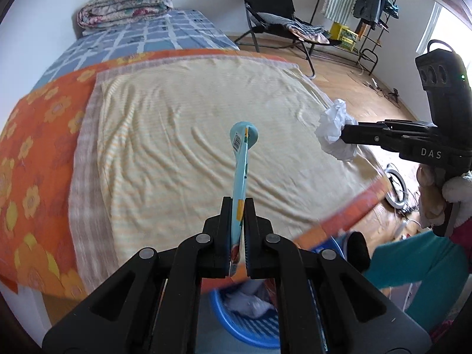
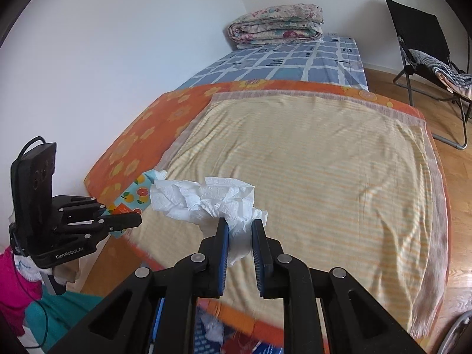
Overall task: Collect trash
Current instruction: 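Lift the teal packet and tissue and carry both over the basket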
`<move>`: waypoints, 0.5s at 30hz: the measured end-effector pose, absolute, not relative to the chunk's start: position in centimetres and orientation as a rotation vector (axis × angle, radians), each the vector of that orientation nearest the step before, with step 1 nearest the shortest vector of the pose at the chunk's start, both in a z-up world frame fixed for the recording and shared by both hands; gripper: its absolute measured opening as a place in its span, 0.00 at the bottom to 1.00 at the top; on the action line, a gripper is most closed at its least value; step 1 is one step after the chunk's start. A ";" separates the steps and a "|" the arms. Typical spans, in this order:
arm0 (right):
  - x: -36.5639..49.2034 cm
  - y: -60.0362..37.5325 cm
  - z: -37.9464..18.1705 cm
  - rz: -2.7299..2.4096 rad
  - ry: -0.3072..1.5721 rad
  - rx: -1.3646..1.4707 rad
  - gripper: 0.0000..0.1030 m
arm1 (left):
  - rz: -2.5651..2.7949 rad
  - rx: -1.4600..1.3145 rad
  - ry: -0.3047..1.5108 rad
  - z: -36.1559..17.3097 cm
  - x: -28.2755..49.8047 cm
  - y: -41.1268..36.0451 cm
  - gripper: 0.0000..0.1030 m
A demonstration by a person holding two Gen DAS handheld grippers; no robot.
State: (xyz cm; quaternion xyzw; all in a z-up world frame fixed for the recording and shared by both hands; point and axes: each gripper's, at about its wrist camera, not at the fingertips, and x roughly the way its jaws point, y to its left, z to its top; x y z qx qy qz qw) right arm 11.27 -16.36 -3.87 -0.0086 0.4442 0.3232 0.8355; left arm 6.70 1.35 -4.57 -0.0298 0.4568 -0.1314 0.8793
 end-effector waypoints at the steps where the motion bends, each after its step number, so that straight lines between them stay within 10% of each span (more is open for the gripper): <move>1: 10.5 -16.6 -4.0 0.686 0.942 -0.023 0.14 | -0.279 -0.064 0.959 -4.9 5.9 1.1 0.04; 15: 2.4 -18.6 -8.7 0.691 1.022 -0.053 0.14 | -0.339 -0.070 1.057 -9.2 -0.5 -1.6 0.04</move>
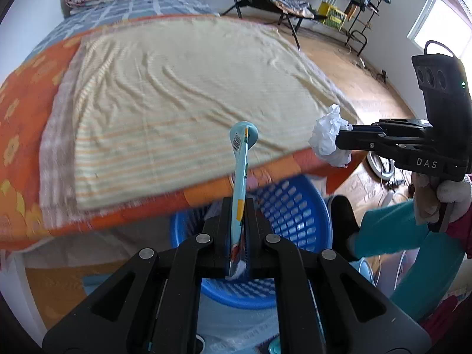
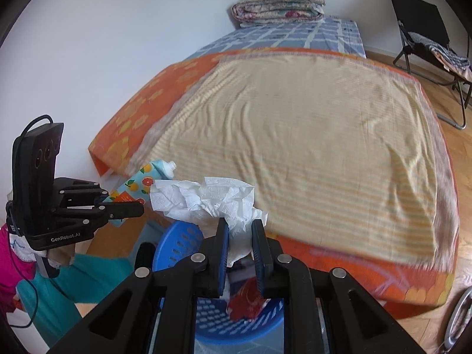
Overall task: Collect trash
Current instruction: 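Lift the teal packet and tissue and carry both over the basket, then open both tools to drop the packet and tissue into the basket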
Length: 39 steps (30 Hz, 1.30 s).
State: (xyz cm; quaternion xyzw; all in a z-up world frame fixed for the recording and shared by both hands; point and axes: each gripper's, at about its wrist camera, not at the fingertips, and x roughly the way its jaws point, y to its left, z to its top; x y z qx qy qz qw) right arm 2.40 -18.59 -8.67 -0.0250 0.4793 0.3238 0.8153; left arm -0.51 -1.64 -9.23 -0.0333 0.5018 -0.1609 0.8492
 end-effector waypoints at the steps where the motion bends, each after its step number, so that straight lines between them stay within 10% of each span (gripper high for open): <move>1: 2.1 -18.6 -9.0 0.690 1.030 -0.056 0.14 | -0.343 -0.068 1.069 -9.7 -0.9 -1.9 0.04; 30: -1.4 -17.9 -16.8 0.639 1.179 -0.145 0.17 | -0.321 0.011 1.230 -16.2 -3.1 -4.2 0.05; 39: -1.3 -17.7 -16.9 0.637 1.180 -0.144 0.35 | -0.290 0.035 1.242 -16.7 -2.7 -4.4 0.07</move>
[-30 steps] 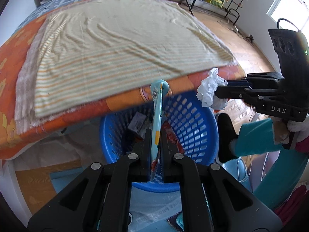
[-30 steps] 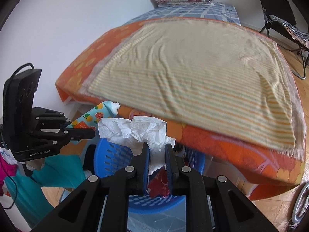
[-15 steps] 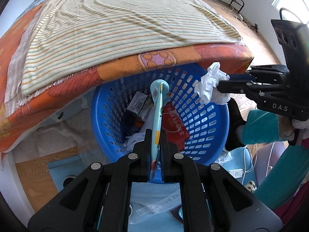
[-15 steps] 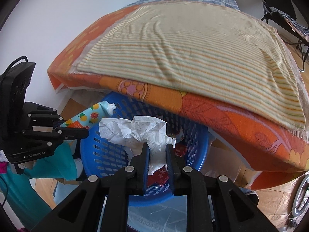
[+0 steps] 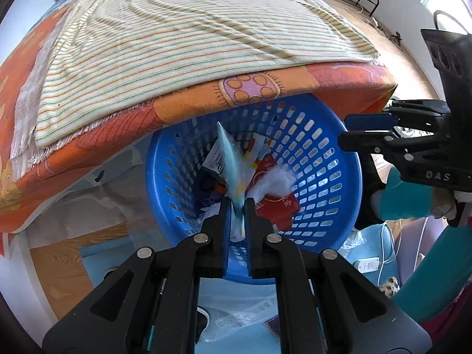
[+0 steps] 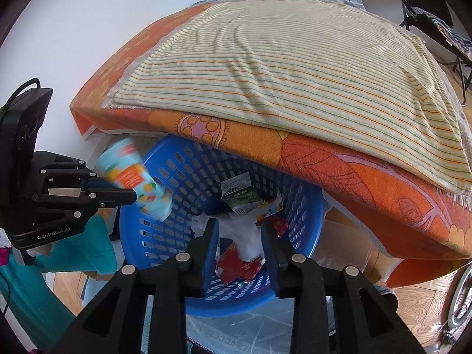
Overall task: Collect trash
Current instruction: 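Open both tools to drop the packet and tissue into the basket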
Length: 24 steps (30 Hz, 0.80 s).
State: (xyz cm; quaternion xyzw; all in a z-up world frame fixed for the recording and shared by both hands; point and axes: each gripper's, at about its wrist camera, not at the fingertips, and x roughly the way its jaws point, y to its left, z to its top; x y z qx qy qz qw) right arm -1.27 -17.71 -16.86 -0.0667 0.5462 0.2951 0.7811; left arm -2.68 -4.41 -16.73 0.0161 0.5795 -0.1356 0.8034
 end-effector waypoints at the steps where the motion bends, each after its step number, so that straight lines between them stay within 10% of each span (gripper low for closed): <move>1: -1.3 -17.7 -16.9 0.636 1.180 -0.145 0.43 | -0.286 0.034 1.244 -16.8 -2.6 -4.4 0.07; 4: -1.3 -17.7 -16.9 0.631 1.175 -0.146 0.53 | -0.275 0.038 1.248 -17.1 -2.4 -4.4 0.19; 6: -1.3 -17.7 -16.9 0.626 1.173 -0.150 0.59 | -0.253 0.038 1.239 -17.0 -2.4 -4.1 0.58; 7: -1.2 -17.6 -16.9 0.623 1.172 -0.152 0.65 | -0.247 0.037 1.228 -16.9 -2.5 -4.1 0.62; 24: -1.0 -17.4 -14.4 0.522 1.078 -0.214 0.93 | -0.208 0.034 1.173 -15.1 -1.8 -3.7 0.66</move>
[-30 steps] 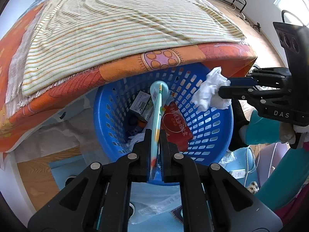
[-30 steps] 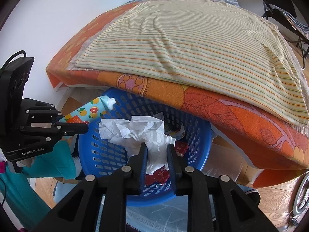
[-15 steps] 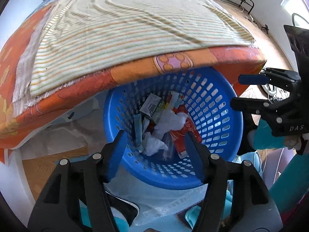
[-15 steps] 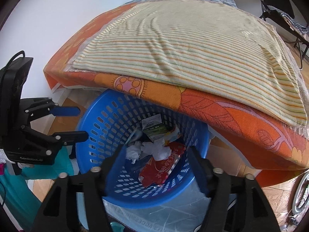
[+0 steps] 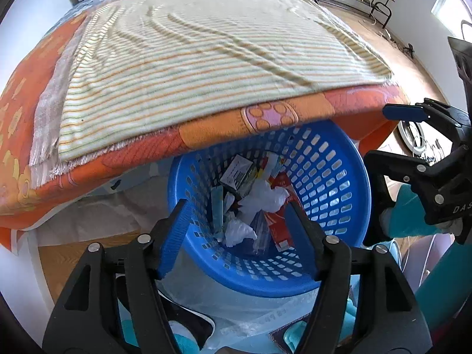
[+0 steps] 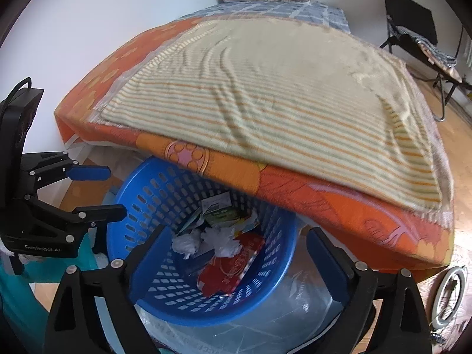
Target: Collect trash
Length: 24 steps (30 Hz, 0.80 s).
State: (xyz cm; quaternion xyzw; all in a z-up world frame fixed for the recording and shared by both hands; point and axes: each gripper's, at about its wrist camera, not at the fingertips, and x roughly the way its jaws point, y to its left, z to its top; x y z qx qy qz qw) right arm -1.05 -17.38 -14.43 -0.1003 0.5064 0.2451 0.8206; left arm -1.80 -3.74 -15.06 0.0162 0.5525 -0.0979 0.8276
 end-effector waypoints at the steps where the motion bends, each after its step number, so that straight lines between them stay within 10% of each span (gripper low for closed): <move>1: -1.0 -17.4 -14.2 0.511 1.069 -0.221 0.95 | -0.202 0.029 1.169 -14.9 -1.7 -3.6 0.66; 24: 3.9 -18.0 -4.5 0.420 0.846 -0.193 1.00 | -0.119 -0.025 0.924 -5.4 3.8 -2.6 0.77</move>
